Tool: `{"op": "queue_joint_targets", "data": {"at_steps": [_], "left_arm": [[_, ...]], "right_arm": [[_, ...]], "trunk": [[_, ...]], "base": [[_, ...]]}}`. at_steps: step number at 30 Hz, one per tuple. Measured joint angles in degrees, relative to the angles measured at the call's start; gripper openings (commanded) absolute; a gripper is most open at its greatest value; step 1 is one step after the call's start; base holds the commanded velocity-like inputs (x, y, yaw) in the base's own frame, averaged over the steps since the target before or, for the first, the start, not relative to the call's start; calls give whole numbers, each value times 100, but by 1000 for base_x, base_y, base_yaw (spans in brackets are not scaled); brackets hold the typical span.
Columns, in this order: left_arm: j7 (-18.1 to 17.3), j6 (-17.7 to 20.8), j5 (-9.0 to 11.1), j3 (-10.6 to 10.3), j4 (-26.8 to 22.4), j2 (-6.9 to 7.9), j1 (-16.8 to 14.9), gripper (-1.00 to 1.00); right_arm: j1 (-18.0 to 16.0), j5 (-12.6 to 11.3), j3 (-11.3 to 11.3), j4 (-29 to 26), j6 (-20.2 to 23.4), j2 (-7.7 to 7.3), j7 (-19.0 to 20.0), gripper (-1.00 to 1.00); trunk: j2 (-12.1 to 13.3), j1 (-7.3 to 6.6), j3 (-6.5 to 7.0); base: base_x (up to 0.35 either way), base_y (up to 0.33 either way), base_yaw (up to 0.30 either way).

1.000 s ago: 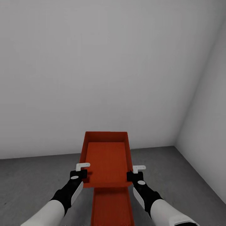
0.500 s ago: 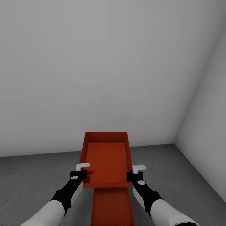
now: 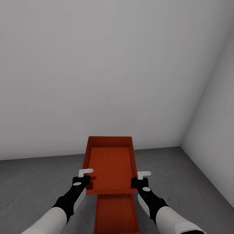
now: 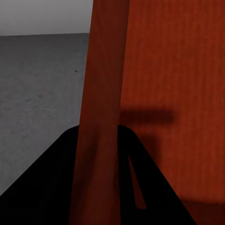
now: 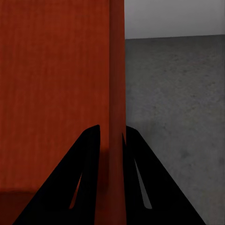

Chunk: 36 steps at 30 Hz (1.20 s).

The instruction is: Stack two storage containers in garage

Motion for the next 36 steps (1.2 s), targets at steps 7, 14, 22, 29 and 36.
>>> {"op": "queue_joint_targets", "data": {"at_steps": [7,14,22,29,36], "left_arm": [[-2,1,-4,4,0,-1,0,-100],[1,0,2,-2,-1,0,0,-100],[1,0,4,0,7,0,0,-100],[1,0,4,-1,3,0,0,-100],[8,-1,13,-13,-3,2,0,-100]], "right_arm": [[0,0,0,0,0,0,1,-100],[0,0,-1,0,0,0,1,-100],[0,1,2,0,8,0,-1,-100],[0,1,1,-1,4,0,0,-100],[-1,4,-2,-2,0,0,0,-100]], "trunk": [[0,0,-65],[0,0,-130],[0,0,-204],[0,0,-268],[0,2,-333]], "base": [[0,0,0],[0,0,0],[0,0,0],[0,0,0],[-137,0,0]]}}
